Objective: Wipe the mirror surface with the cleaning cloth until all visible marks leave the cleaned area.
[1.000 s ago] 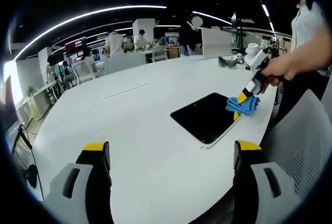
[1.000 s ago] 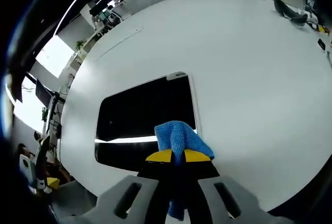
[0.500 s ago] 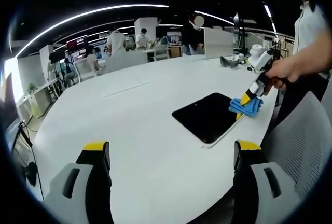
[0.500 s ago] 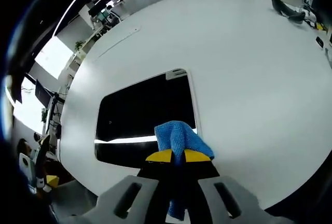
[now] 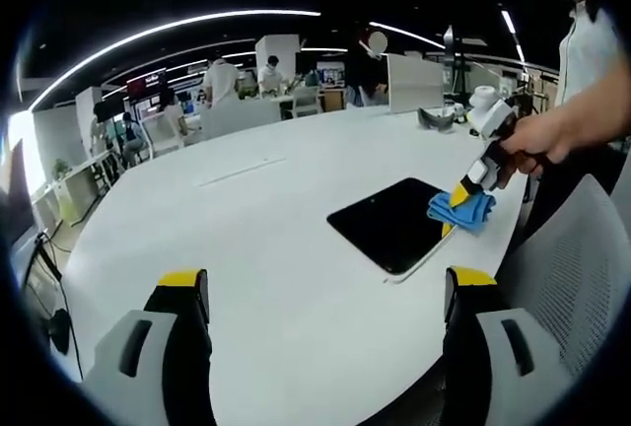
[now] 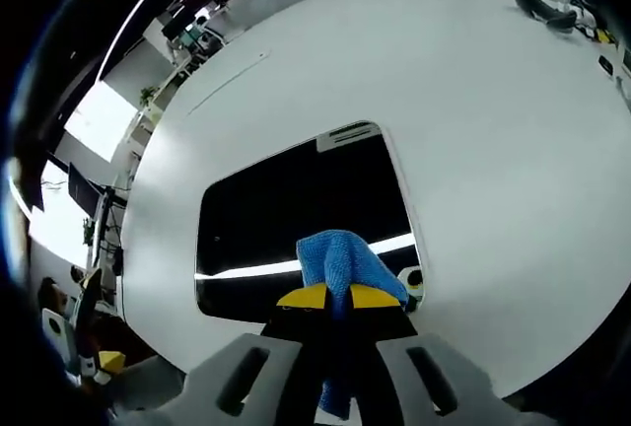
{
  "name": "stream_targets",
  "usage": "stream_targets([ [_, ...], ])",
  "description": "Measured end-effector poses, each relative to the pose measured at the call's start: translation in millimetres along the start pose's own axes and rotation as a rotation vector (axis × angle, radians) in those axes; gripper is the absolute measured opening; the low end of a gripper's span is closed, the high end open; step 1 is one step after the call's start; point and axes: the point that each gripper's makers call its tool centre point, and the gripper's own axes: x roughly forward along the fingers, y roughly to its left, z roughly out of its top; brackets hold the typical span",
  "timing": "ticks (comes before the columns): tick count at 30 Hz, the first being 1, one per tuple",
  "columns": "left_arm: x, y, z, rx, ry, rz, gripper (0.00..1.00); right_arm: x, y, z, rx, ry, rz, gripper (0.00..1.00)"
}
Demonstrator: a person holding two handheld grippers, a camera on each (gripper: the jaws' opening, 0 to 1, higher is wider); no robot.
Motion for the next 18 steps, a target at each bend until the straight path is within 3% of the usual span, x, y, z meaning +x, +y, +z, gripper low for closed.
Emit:
stream_targets([
  [18,0.4,0.5,-2.4,-0.002,0.004,-0.004,0.99,18.5,50.8,-8.3,-0.027,0.012,0.036,0.0],
])
